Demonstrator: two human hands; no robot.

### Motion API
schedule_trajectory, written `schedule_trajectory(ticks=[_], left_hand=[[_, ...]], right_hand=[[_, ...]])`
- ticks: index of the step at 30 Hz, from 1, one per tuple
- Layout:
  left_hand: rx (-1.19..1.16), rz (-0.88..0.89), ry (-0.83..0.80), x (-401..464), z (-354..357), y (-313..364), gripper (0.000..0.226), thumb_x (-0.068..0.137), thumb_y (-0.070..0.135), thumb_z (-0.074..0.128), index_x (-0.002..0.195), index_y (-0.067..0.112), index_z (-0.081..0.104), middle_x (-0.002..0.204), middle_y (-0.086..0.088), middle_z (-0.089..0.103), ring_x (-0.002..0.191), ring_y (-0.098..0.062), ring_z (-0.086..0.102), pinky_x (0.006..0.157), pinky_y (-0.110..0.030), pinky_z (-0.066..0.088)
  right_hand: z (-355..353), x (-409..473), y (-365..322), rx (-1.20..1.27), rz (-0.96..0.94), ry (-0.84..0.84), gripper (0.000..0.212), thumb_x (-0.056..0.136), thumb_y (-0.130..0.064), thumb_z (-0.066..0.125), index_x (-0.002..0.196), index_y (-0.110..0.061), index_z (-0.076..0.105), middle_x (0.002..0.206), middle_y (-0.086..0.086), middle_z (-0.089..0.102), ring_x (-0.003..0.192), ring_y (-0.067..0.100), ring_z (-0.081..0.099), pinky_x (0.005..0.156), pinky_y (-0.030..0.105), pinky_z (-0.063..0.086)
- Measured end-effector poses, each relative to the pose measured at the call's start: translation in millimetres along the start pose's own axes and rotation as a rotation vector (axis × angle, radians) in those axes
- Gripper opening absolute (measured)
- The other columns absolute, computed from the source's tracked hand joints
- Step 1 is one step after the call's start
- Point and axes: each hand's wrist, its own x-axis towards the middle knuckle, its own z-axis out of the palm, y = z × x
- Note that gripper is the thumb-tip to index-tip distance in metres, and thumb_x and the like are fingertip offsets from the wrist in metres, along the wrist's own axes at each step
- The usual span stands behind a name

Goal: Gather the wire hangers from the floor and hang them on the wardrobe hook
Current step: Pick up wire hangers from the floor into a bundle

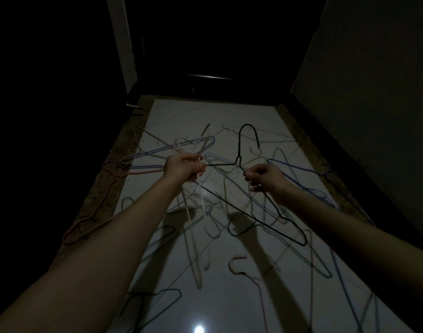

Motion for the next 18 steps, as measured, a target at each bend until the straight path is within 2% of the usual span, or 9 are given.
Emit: schedule_trajectory(ticks=[5, 8, 11, 13, 16, 18], left_hand=[[-0.142, -0.05, -0.03, -5, 28, 7, 0.019, 0.085, -0.01, 0.059, 0.099, 0.001, 0.06, 0.085, -0.015, 0.06, 0.069, -0.02, 0.062, 0.051, -0.016, 0.054], [-0.182, -0.075, -0.077, -9, 44, 6, 0.015, 0.086, -0.01, 0.056, 0.092, 0.004, 0.058, 0.083, -0.015, 0.06, 0.07, -0.021, 0.061, 0.055, -0.018, 0.056], [-0.162, -0.08, -0.101, -11, 53, 0, 0.023, 0.088, -0.01, 0.053, 0.101, 0.009, 0.055, 0.096, -0.019, 0.061, 0.079, -0.022, 0.063, 0.066, -0.024, 0.057], [-0.197, -0.1, -0.127, -10, 56, -2, 0.032, 0.088, -0.011, 0.052, 0.108, 0.013, 0.053, 0.1, -0.018, 0.062, 0.081, -0.02, 0.064, 0.067, -0.024, 0.056], [-0.137, -0.109, -0.188, -10, 60, -6, 0.038, 0.088, -0.007, 0.055, 0.119, 0.015, 0.056, 0.102, -0.014, 0.065, 0.088, -0.019, 0.064, 0.075, -0.025, 0.054], [-0.057, -0.115, -0.207, -11, 61, -11, 0.037, 0.087, -0.001, 0.059, 0.12, 0.015, 0.059, 0.1, -0.01, 0.067, 0.09, -0.017, 0.063, 0.077, -0.025, 0.05]], right_hand=[[17, -5, -11, 0.138, 0.005, -0.012, 0.012, 0.091, -0.003, 0.056, 0.1, 0.003, 0.06, 0.076, 0.008, 0.059, 0.064, 0.015, 0.055, 0.056, 0.02, 0.055], [25, -7, -11, 0.195, 0.018, -0.033, 0.008, 0.09, -0.003, 0.058, 0.097, 0.0, 0.058, 0.075, 0.008, 0.058, 0.062, 0.015, 0.056, 0.058, 0.022, 0.055], [27, -7, -8, 0.188, 0.006, -0.037, 0.014, 0.087, -0.004, 0.061, 0.099, 0.003, 0.061, 0.074, 0.008, 0.059, 0.061, 0.015, 0.057, 0.055, 0.019, 0.054], [24, -8, -5, 0.163, 0.0, -0.043, 0.019, 0.087, -0.004, 0.062, 0.103, 0.006, 0.062, 0.075, 0.006, 0.06, 0.064, 0.013, 0.058, 0.055, 0.017, 0.053], [16, -10, 4, 0.154, -0.001, -0.102, 0.022, 0.089, -0.008, 0.06, 0.107, 0.003, 0.063, 0.08, 0.003, 0.064, 0.071, 0.012, 0.061, 0.069, 0.023, 0.054], [8, -12, 16, 0.1, 0.013, -0.14, 0.022, 0.09, -0.014, 0.06, 0.108, -0.003, 0.064, 0.087, 0.002, 0.067, 0.077, 0.012, 0.063, 0.072, 0.023, 0.053]])
